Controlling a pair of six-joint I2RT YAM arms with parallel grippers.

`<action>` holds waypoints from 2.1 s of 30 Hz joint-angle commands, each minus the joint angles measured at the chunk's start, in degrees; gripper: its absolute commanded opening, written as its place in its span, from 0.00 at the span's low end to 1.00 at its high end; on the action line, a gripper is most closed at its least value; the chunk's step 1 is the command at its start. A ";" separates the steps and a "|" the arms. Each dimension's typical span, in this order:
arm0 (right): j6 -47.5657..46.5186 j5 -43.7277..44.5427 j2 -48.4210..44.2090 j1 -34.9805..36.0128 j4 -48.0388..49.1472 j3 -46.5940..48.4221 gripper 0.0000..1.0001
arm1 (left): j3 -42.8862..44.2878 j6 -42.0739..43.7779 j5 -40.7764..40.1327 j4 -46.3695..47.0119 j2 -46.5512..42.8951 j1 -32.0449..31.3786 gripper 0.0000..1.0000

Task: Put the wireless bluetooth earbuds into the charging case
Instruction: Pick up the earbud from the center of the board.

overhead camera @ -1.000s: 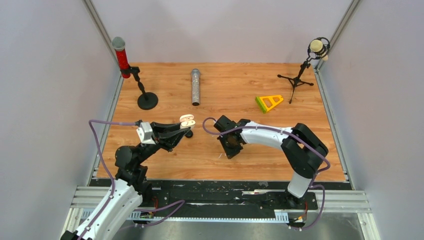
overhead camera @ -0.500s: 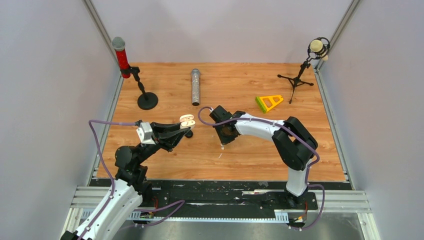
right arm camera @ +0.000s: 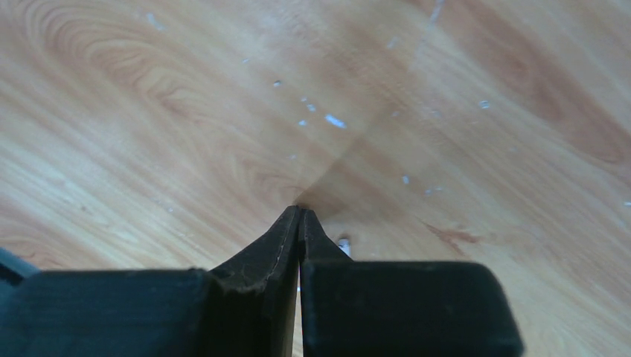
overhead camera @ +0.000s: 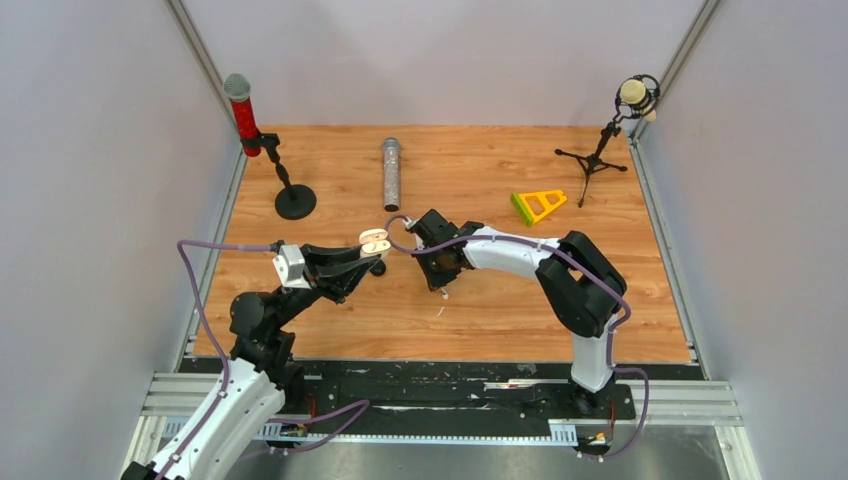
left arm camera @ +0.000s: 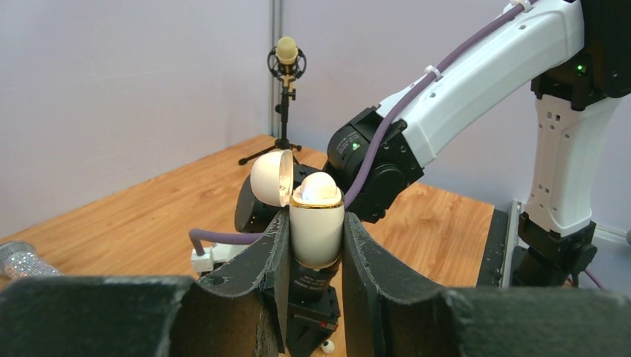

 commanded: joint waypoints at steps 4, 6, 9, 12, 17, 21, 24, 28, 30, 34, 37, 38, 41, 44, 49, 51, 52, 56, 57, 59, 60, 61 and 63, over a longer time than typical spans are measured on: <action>0.40 -0.81 -2.29 1.74 -1.56 -3.63 0.05 | 2.16 1.18 -0.53 1.94 -0.38 0.31 0.00; 0.12 -0.44 -3.70 1.74 -1.64 -2.19 0.06 | 2.12 1.14 -0.45 2.04 -0.22 0.31 0.00; -0.08 -1.38 -5.50 1.73 -1.80 1.58 0.07 | 2.11 1.07 -0.33 2.14 -0.23 0.31 0.00; 1.25 0.30 -6.74 0.82 -1.84 3.38 0.08 | 2.13 1.21 -0.34 2.02 -0.43 0.31 0.00; 2.53 3.73 -2.77 -1.18 -5.50 2.41 0.06 | 2.11 1.32 -0.32 2.07 -0.70 0.31 0.00; 4.47 7.16 -2.17 -1.17 -6.55 1.16 0.05 | 2.14 1.32 -0.15 2.11 -0.65 0.31 0.00; 5.87 8.11 -2.61 -1.32 -6.57 0.93 0.05 | 2.06 1.28 -0.04 2.28 -0.46 0.31 0.00; 5.98 7.15 -1.54 -1.34 -6.39 0.86 0.04 | 2.04 1.19 -0.10 2.32 -0.41 0.31 0.00; 5.78 6.04 -0.81 -1.22 -6.36 0.35 0.02 | 2.07 1.28 -0.26 2.28 -0.56 0.31 0.00; 4.85 3.99 0.26 0.06 -6.17 -0.49 0.01 | 2.05 1.36 -0.30 2.21 -0.70 0.31 0.00; 4.36 1.84 0.54 0.68 -5.84 -0.46 0.00 | 2.02 1.36 -0.29 2.28 -0.62 0.31 0.00; 3.97 1.17 0.39 1.01 -5.54 -0.32 0.00 | 2.02 1.36 -0.27 2.30 -0.62 0.31 0.00; 2.08 -0.08 0.21 2.71 -4.87 0.63 0.00 | 2.03 1.36 -0.16 2.31 -0.55 0.31 0.00; 0.71 -0.60 0.48 4.21 -5.59 1.50 0.00 | 2.02 1.36 -0.23 2.25 -0.62 0.31 0.00; 0.76 -1.01 -0.68 4.61 -6.38 0.77 0.00 | 2.02 1.36 -0.23 2.15 -0.71 0.31 0.00; 0.72 -0.44 -1.87 4.59 -6.44 1.55 0.05 | 1.96 1.36 -0.13 2.26 -0.52 0.31 0.00; 0.70 -0.41 -2.65 4.57 -6.39 2.32 0.09 | 1.94 1.32 0.00 2.41 -0.44 0.31 0.00; 3.41 2.41 -7.36 4.19 -6.16 4.51 0.31 | 1.93 1.15 0.08 2.50 -0.50 0.31 0.00; 5.02 3.59 -8.25 3.67 -6.22 4.05 0.36 | 1.98 1.27 0.04 2.50 -0.68 0.31 0.00; 8.79 3.91 -9.29 2.12 -6.50 1.96 0.41 | 1.94 1.42 -0.01 2.42 -0.93 0.31 0.00; 10.33 3.86 -9.39 1.46 -6.53 0.55 0.42 | 1.94 1.48 0.00 2.39 -0.95 0.36 0.00; 11.56 3.41 -9.21 0.98 -6.64 -0.70 0.42 | 1.94 1.46 -0.01 2.40 -0.90 0.33 0.00; 13.21 2.97 -8.68 0.86 -7.07 -2.32 0.42 | 1.93 1.45 0.09 2.41 -0.89 0.31 0.00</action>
